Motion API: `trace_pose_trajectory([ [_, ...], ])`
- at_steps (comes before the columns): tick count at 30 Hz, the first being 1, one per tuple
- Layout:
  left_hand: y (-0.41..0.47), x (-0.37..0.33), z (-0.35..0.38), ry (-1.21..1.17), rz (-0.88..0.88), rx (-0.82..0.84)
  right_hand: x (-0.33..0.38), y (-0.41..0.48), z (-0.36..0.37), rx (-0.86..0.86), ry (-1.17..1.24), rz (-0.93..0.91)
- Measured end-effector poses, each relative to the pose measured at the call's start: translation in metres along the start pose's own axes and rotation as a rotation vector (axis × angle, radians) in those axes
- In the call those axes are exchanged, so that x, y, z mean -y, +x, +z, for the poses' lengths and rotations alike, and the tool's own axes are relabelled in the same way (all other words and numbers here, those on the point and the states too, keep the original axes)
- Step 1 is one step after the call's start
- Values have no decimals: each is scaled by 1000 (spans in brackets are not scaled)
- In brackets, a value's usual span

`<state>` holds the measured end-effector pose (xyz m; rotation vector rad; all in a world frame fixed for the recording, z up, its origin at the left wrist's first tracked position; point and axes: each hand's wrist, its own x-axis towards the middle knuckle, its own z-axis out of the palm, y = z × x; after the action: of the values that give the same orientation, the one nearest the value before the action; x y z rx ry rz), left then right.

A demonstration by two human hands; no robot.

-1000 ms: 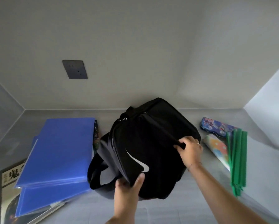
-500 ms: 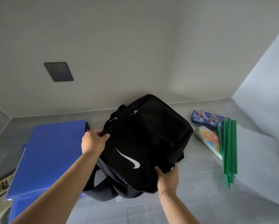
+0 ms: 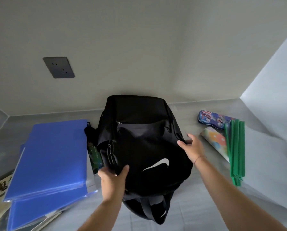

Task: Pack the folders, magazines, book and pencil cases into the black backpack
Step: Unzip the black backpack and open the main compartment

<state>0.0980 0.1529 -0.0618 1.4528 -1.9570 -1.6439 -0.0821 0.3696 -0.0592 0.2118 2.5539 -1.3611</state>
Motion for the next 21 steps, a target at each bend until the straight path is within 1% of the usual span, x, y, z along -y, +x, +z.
trace_pose_trajectory([
  [2, 21, -16, -4, 45, 62, -52, -12, -18, 7, -10, 75, 113],
  [4, 42, -29, -4, 116, 87, -30, -24, -38, 13, 21, 85, 169],
  [6, 54, -34, 0, 216, 88, 12, -33, -49, 15, 20, 65, 177],
  [8, 54, -31, 7, 288, 103, 34, -37, -52, 9, -34, 57, 179],
  [11, 44, -19, 21, 309, 122, 83, -41, -50, -8, -129, 59, 182],
  [13, 39, -15, 24, 284, 118, 98, -44, -53, -15, -87, 31, 181],
  [16, 36, -19, 15, 206, 131, 54, -47, -58, -18, 14, -52, 186],
  [17, 33, -20, 10, 225, 210, 21, -47, -60, -21, 23, -84, 199],
  [18, 28, -21, 4, 290, 356, -13, -47, -62, -26, 17, -127, 214],
  [19, 24, -21, -3, 383, 533, -7, -47, -64, -30, 7, -173, 228],
  [20, 21, -20, -11, 474, 696, 68, -47, -67, -34, 7, -194, 237],
  [21, 17, -19, -18, 554, 812, 206, -46, -70, -36, 19, -177, 246],
])
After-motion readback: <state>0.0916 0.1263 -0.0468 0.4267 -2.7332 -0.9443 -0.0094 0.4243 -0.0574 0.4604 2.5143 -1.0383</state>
